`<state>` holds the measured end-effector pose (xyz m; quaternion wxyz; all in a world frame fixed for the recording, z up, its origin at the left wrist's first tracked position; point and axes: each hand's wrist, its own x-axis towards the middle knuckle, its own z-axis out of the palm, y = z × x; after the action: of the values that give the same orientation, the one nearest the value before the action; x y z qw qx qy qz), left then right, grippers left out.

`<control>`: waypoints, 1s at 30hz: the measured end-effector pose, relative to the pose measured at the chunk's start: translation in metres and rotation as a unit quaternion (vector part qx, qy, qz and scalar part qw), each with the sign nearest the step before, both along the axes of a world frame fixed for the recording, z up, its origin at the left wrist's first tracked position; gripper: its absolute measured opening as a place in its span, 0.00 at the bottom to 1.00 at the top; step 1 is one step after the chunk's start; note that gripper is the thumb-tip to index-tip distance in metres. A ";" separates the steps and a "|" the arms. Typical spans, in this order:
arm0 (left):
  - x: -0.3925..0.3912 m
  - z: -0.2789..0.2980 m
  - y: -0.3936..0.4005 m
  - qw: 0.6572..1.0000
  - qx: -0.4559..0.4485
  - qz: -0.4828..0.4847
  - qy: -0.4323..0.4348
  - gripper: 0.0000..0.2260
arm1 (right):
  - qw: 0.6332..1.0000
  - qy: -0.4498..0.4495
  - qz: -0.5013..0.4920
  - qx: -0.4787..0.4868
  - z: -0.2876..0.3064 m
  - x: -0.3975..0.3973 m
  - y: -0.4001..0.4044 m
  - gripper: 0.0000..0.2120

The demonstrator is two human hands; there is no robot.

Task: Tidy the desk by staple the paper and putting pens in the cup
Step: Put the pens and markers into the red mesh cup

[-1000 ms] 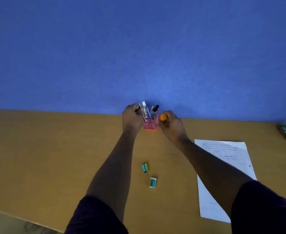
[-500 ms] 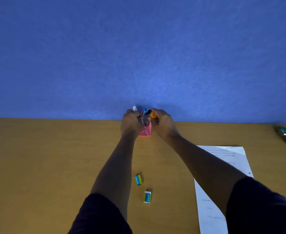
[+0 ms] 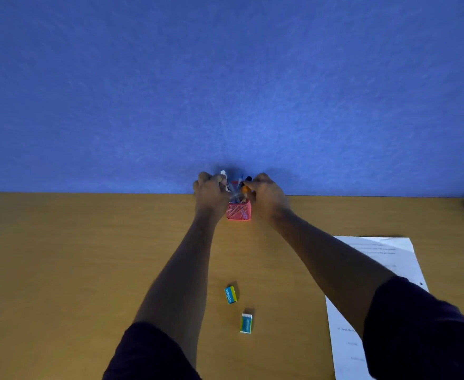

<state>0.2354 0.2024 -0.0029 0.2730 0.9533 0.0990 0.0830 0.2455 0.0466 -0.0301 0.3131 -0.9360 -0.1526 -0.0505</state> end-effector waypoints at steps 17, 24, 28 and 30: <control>-0.012 -0.003 -0.008 0.999 0.027 -0.021 -0.022 0.07 | 0.998 0.024 0.060 -0.027 -0.017 -0.016 -0.011 0.21; -0.013 -0.004 -0.010 0.996 0.090 0.008 0.003 0.06 | 0.987 -0.048 0.152 -0.003 -0.024 -0.048 -0.029 0.10; -0.013 -0.009 -0.013 0.996 0.081 -0.017 -0.027 0.07 | 0.958 0.044 0.264 -0.107 -0.030 -0.073 -0.029 0.12; -0.013 -0.011 -0.015 0.994 0.086 -0.035 -0.053 0.08 | 0.948 0.071 0.285 -0.124 -0.032 -0.083 -0.025 0.13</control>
<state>0.2224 0.1875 -0.0141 0.1972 0.9704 0.0437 0.1325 0.1622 0.0214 -0.0623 0.2063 -0.8860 -0.3955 0.1263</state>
